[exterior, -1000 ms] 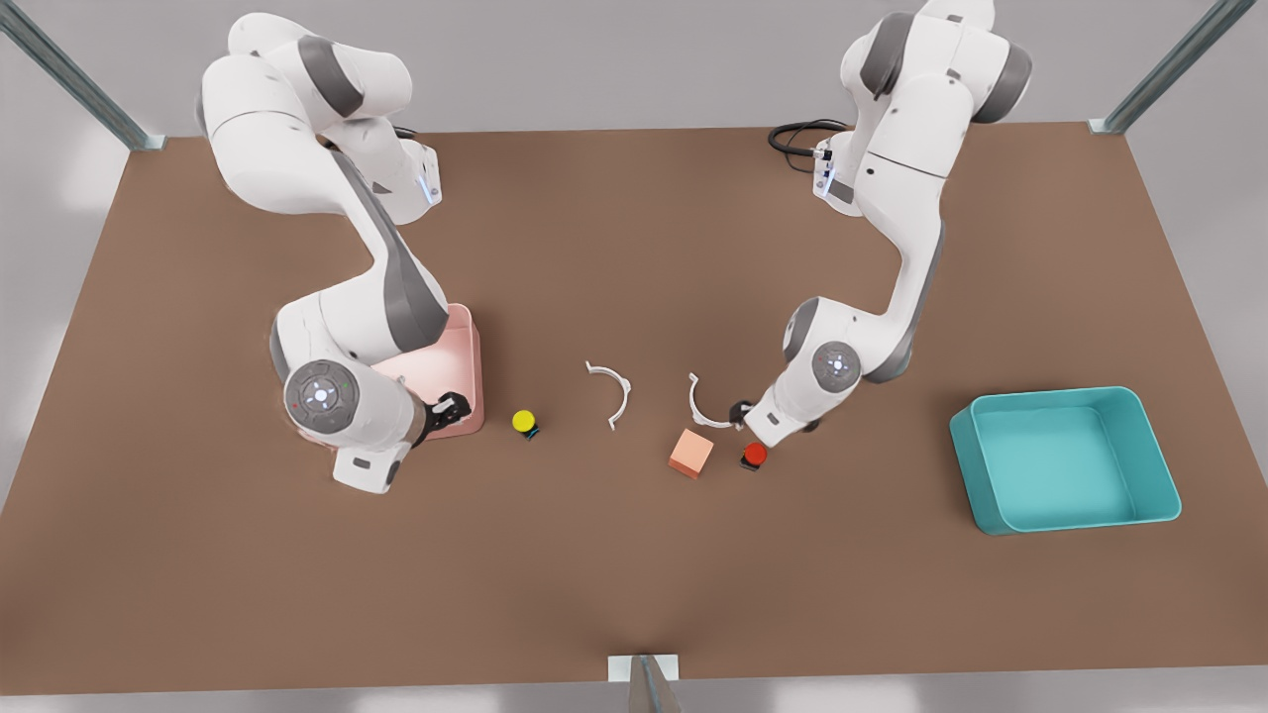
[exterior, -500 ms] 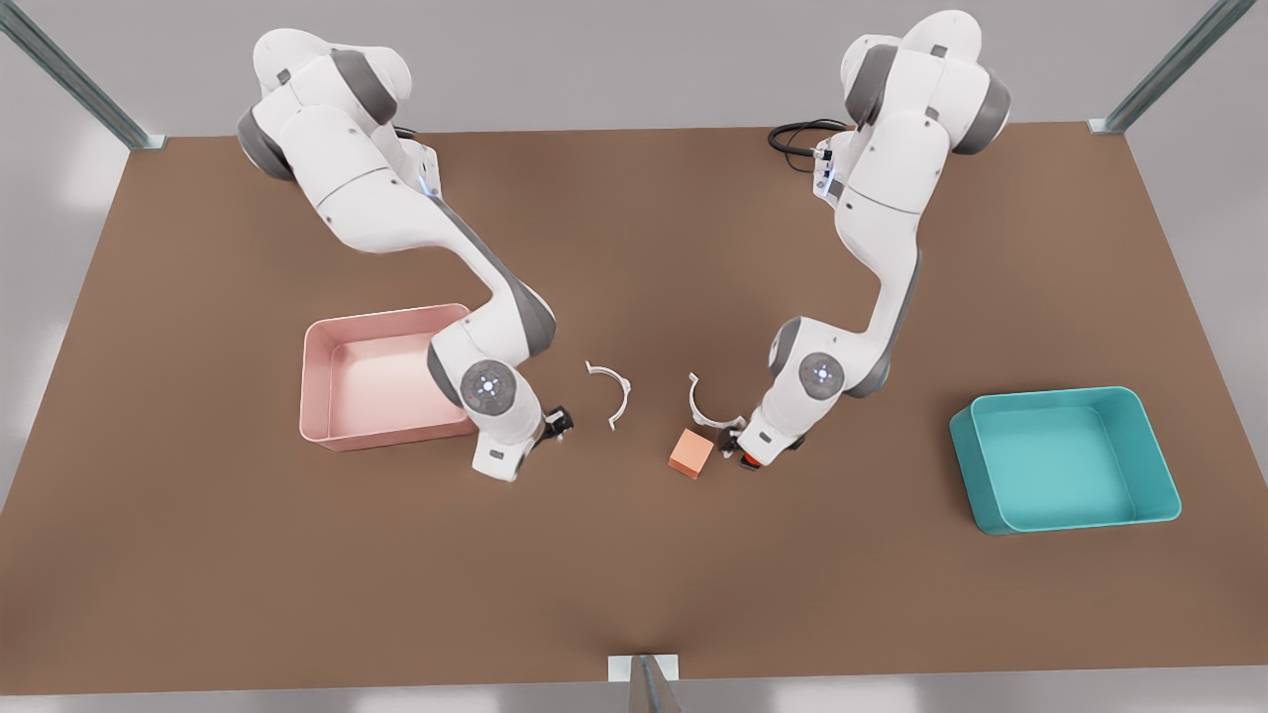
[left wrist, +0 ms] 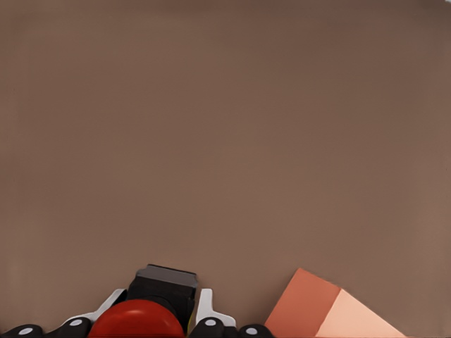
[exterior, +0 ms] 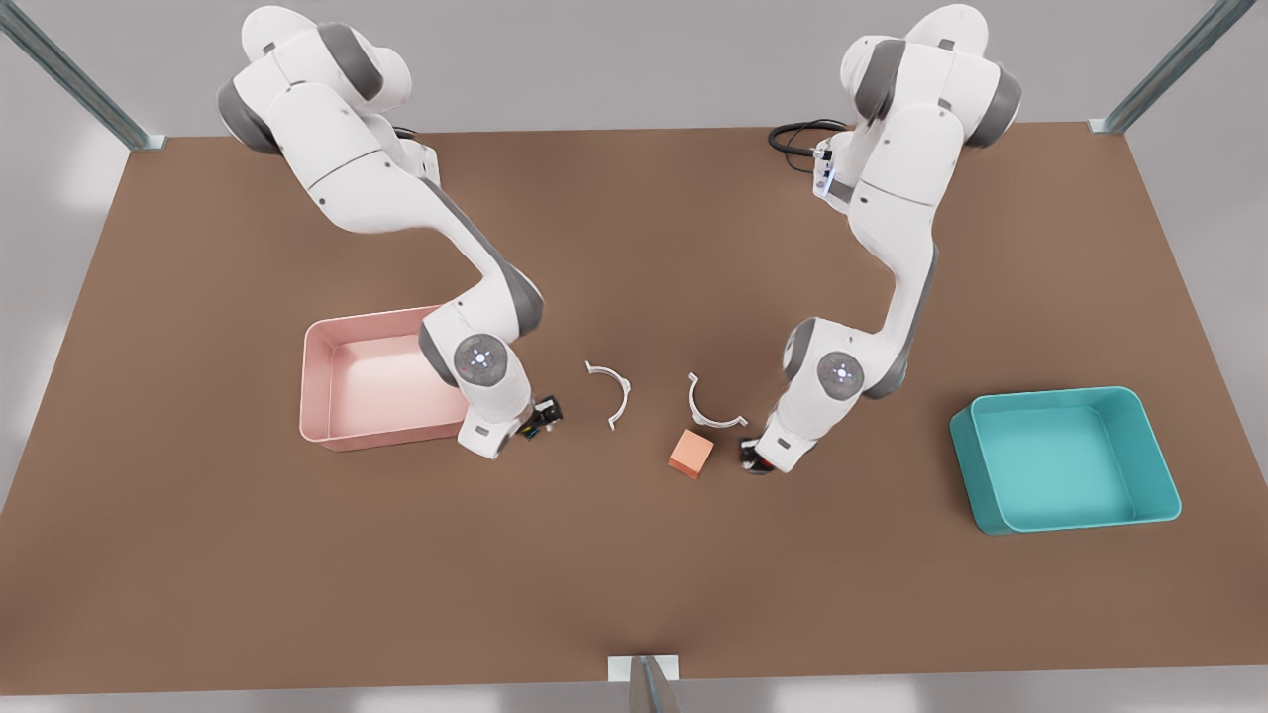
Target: Place the red button in the blue storage box with the left arm, and place the yellow button in the pink storage box with the right arm
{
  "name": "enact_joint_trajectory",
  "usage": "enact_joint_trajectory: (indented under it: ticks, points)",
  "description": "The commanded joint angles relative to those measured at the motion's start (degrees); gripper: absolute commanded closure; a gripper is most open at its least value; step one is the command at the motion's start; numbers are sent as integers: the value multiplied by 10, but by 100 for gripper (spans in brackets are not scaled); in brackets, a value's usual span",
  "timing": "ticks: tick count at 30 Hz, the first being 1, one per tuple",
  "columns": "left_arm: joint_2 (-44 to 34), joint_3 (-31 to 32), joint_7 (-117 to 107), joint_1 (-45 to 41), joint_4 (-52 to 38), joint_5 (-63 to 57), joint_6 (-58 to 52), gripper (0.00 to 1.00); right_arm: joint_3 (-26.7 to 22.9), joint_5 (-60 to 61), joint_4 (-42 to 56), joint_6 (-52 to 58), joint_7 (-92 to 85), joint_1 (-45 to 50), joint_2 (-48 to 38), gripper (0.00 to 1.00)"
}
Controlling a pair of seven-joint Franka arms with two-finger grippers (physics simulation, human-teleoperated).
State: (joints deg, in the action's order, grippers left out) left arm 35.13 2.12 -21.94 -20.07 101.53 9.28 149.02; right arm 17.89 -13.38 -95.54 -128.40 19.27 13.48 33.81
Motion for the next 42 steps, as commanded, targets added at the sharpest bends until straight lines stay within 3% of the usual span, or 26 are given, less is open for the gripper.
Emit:
enact_joint_trajectory:
  ticks: [1,4,9,14,15,18,20,24,25,26,28,30,31,33,36,38,42]
  points:
    - [-45,-1,72,36,-1,0,-115,41,0,-7,-4,-5,80,-2,-2,0]
    - [-108,-2,350,186,-2,-35,-291,41,0,-24,-28,-7,80,-7,-15,0]
    - [-107,-5,652,345,-19,-45,-325,45,7,-24,-59,-10,98,-11,-32,0]
    - [-92,-12,746,396,-24,-44,-325,44,6,-24,-84,-77,97,-13,-23,0]
    - [-84,-12,743,395,-26,-43,-323,0,4,-24,-98,-99,97,-13,-22,0]
    - [-77,-11,651,349,-53,-44,-327,0,3,-24,-104,-128,97,-13,-5,0]
    - [-80,-11,462,295,-157,-44,-446,0,3,-30,-105,-158,97,-12,6,0]
    - [-102,-8,296,245,-243,-57,-490,0,1,-37,-105,-183,97,-13,14,0]
    - [-143,-9,232,215,-243,-75,-495,0,0,-37,-105,-193,96,-13,18,0]
    - [-192,-9,235,217,-240,-73,-584,0,0,-37,-108,-211,96,-13,26,0]
    - [-258,-12,236,218,-230,-80,-650,0,-1,-61,-120,-233,96,-23,30,0]
    - [-308,-12,234,218,-102,-112,-557,0,-1,-61,-121,-236,96,-22,33,0]
    - [-307,-12,233,218,-101,-113,-563,0,-1,-61,-121,-236,96,-22,34,0]
    - [-298,-19,231,224,-101,-117,-561,0,-1,-61,-121,-237,96,-22,35,17]
    - [-278,-19,232,246,-100,-117,-545,0,-1,-61,-127,-253,96,-23,35,21]
    - [-277,-19,232,246,-100,-117,-541,0,-1,-61,-127,-253,96,-24,35,37]
    - [-276,-19,231,246,-100,-117,-545,0,-1,-61,-127,-253,96,-24,35,40]
